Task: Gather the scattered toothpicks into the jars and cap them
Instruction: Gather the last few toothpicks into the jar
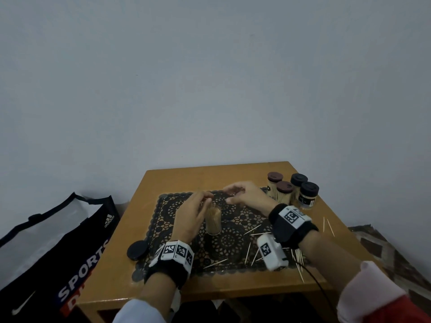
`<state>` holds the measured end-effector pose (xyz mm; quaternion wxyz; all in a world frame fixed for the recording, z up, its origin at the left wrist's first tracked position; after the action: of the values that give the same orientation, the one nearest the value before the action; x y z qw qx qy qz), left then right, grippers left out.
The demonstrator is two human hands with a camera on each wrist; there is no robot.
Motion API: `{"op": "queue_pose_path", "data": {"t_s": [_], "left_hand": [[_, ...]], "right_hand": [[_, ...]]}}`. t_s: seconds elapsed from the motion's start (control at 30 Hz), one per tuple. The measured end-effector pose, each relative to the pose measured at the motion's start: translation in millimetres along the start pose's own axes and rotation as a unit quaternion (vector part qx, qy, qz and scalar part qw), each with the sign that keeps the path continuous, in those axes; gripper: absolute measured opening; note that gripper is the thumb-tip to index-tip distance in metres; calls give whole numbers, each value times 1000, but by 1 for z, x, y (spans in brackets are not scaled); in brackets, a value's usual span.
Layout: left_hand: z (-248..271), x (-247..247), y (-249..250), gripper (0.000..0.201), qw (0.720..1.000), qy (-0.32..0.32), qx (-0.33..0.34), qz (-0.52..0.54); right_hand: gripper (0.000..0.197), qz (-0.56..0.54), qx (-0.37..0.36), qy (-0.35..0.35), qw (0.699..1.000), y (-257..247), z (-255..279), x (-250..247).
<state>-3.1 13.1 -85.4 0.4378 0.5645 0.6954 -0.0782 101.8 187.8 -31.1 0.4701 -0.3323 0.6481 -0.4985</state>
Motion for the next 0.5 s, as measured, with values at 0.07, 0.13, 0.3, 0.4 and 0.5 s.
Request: {"op": "queue_pose_path", "data": {"t_s": [0.07, 0.13, 0.3, 0.4, 0.5], "left_hand": [[0, 0, -1, 16, 1000, -4, 7, -11], [0, 2, -3, 16, 1000, -4, 13, -14], [-1, 3, -2, 20, 1000, 1, 18, -19], [0, 3, -3, 17, 999, -11, 16, -29], [0, 4, -4, 16, 999, -14, 11, -27]], "right_hand": [[36, 108, 22, -43, 993, 11, 7, -18], [48, 253, 62, -132, 956, 25, 17, -32], [83, 387, 71, -248, 885, 50, 36, -44], [68, 405, 37, -229, 884, 54, 38, -43], [39, 412, -24, -188, 891, 56, 38, -44]]}}
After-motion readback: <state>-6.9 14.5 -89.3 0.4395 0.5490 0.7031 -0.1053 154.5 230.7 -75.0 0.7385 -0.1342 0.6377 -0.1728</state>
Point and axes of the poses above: each hand's wrist, its own z-axis away from the middle knuckle, its own x-axis out of the palm, y = z × x, the point moved 1 cm from there along -z, towards the middle knuckle, and after that the axes turned 11 degrees about -z, right-handed, at the moved point
